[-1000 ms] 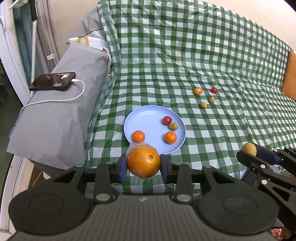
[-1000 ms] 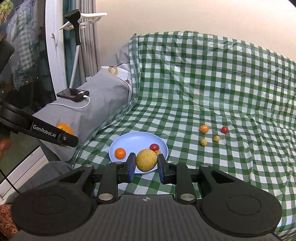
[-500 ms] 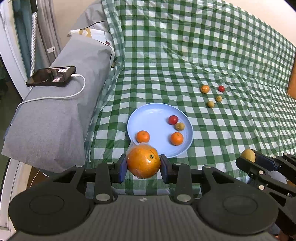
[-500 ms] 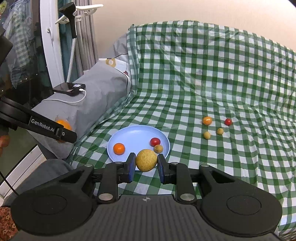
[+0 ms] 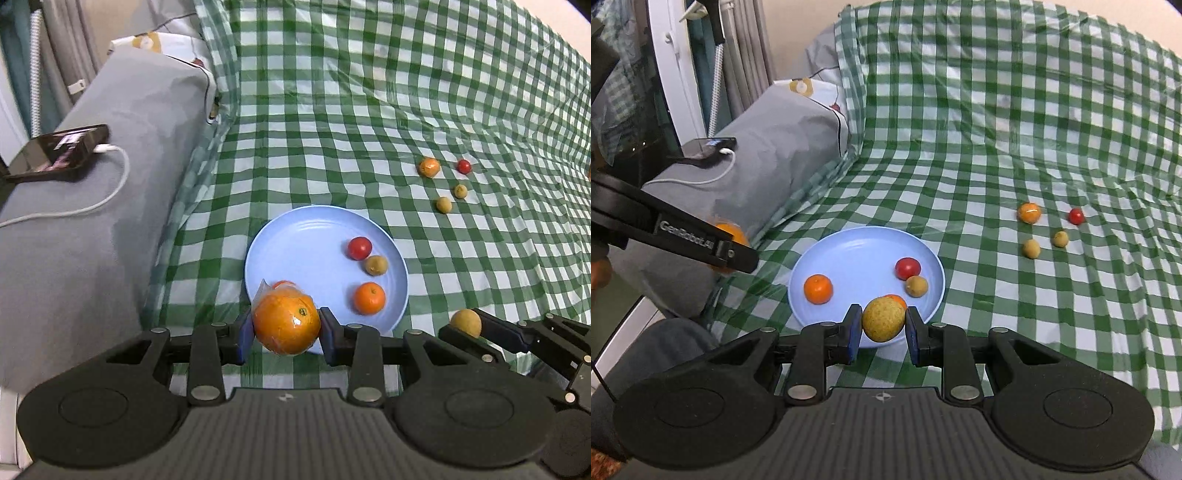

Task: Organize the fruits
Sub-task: 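Carry the kumquat in the left gripper to the plate and release while the right releases its plum there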

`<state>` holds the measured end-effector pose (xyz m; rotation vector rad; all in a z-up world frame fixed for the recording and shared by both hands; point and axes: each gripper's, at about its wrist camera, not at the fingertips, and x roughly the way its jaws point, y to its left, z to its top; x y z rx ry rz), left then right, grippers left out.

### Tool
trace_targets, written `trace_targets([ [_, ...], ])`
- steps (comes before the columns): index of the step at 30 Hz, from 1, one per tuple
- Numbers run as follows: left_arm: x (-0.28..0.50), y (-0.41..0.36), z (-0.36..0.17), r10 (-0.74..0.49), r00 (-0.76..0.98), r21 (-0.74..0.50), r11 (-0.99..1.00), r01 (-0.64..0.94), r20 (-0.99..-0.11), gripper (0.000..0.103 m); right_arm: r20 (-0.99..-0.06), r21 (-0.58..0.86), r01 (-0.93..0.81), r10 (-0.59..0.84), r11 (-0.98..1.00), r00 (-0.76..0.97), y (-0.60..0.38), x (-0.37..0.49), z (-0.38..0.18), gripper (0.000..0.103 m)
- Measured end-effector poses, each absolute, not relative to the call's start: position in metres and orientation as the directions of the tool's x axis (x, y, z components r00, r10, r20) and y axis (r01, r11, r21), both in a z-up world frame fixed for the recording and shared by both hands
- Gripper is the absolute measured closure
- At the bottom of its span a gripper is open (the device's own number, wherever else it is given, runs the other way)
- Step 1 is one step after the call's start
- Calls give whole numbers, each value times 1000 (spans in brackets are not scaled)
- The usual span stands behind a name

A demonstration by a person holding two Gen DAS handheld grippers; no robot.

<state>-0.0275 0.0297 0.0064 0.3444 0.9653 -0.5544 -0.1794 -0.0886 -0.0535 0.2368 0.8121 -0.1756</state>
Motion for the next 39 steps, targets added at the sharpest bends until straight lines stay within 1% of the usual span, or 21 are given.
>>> trace_targets([
  [12, 23, -7, -38, -253, 406, 51, 795, 605, -878, 63, -777, 128, 229, -46, 965, 628, -101, -121, -95, 77],
  [21, 52, -23, -69, -214, 394, 79, 789, 609, -894, 63, -809, 120, 212, -29, 970, 587, -105, -94, -120, 77],
  [22, 54, -24, -70, -218, 399, 83, 786, 613, -891, 59, -809, 122, 211, -27, 970, 588, -106, -91, -121, 77],
  [23, 55, -24, -70, -221, 409, 89, 783, 616, -886, 39, -806, 125, 208, -22, 970, 591, -107, -89, -122, 76],
  [24, 55, -24, -68, -219, 428, 102, 784, 612, -877, 22, -805, 126, 203, -20, 971, 593, -108, -86, -122, 75],
  [25, 54, -23, -65, -215, 462, 123, 792, 598, -860, 2, -807, 122, 198, -19, 972, 590, -109, -83, -121, 71],
  [27, 48, -17, -55, -228, 516, 141, 803, 580, -825, 1, -813, 108, 196, -27, 975, 581, -110, -80, -117, 43],
  [28, 45, -15, -50, -238, 514, 139, 795, 591, -824, 1, -811, 103, 202, -36, 974, 584, -110, -81, -114, 38],
  [29, 42, -12, -46, -239, 506, 139, 788, 600, -828, 1, -808, 98, 206, -43, 974, 587, -110, -85, -108, 30],
  [30, 37, -7, -42, -233, 507, 145, 788, 598, -830, 1, -808, 97, 204, -43, 974, 587, -111, -90, -104, 25],
  [31, 32, -1, -38, -228, 514, 150, 791, 593, -827, 1, -810, 98, 205, -42, 974, 585, -110, -97, -99, 23],
  [33, 17, 13, -30, -225, 520, 153, 795, 587, -824, 0, -817, 106, 223, -43, 969, 575, -108, -114, -88, 14],
  [39, -29, 52, -13, -178, 481, 136, 825, 549, -858, 0, -826, 143, 267, -34, 953, 563, -89, -169, -56, 8],
])
